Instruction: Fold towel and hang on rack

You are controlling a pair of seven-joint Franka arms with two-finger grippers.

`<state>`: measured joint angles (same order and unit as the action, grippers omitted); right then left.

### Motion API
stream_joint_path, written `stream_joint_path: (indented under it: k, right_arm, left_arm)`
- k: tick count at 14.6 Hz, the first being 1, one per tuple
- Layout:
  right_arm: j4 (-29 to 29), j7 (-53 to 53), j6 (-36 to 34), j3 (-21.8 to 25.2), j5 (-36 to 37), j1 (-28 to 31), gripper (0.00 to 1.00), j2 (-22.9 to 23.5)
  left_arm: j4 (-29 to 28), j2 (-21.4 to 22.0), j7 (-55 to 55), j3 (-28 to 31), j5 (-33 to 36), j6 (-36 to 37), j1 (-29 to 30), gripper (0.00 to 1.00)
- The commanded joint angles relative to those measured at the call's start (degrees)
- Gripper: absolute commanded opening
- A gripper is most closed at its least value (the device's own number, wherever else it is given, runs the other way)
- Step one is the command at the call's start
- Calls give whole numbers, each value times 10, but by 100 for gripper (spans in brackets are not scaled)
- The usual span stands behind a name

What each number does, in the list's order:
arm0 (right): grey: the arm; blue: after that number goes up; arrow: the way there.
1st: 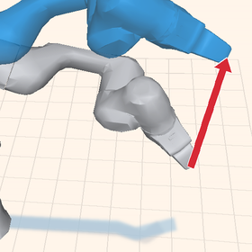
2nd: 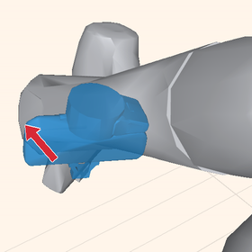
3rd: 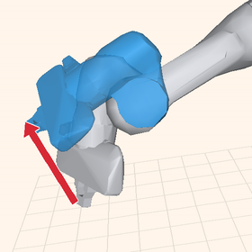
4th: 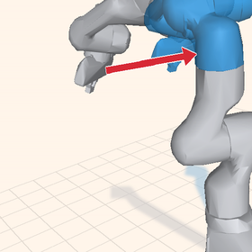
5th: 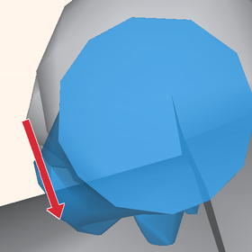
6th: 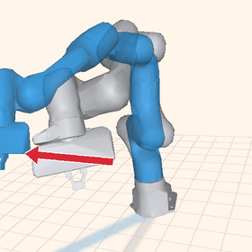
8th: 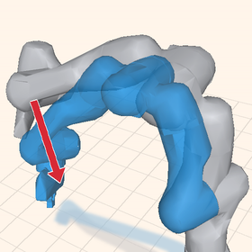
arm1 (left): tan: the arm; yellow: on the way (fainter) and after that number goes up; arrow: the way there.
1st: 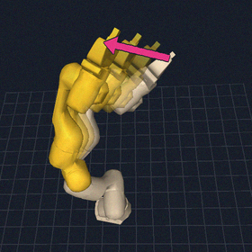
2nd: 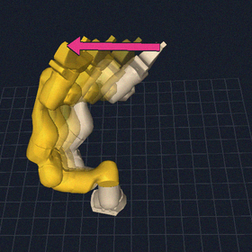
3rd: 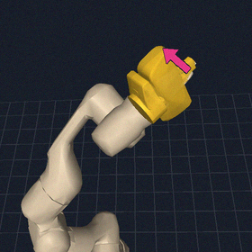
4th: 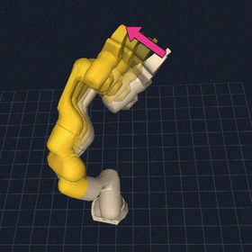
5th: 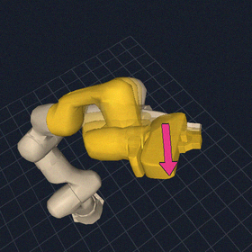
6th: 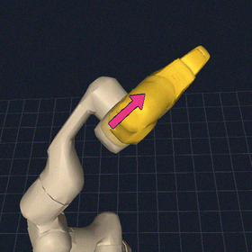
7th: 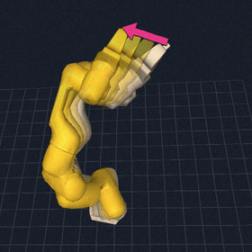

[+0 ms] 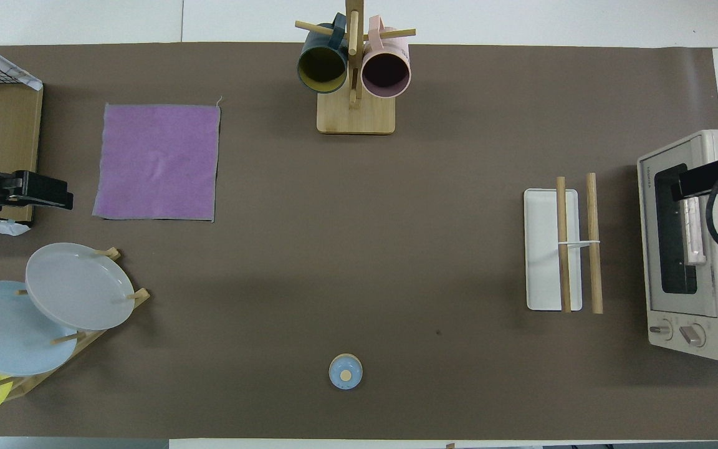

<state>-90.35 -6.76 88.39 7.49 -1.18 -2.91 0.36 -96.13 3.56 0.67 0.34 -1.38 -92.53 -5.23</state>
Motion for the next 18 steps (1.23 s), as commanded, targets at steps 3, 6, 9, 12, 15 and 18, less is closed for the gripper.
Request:
stream_joint_path:
  k: [3,6,9,12,15,18]
  right_arm:
    - [-10,-11,11,-1,0,0,100,-8]
    - [-10,-10,14,-1,-1,0,100,-8]
    - [-11,-10,13,0,-1,1,100,-9]
    - [-11,-10,13,0,-1,1,100,-9]
    - [-11,-11,13,0,-1,1,100,-9]
    - [-11,-11,13,0,-1,1,100,-10]
  left_arm:
    - [-6,7,-1,1,-3,-5,2,100]
    - [-6,7,-1,1,-3,-5,2,100]
    - [-6,7,0,1,-3,-4,1,100]
    - [-8,8,0,1,-3,-3,0,100]
    - [-24,19,-1,4,-4,-6,3,100]
    - [-39,24,-3,5,-3,-22,3,100]
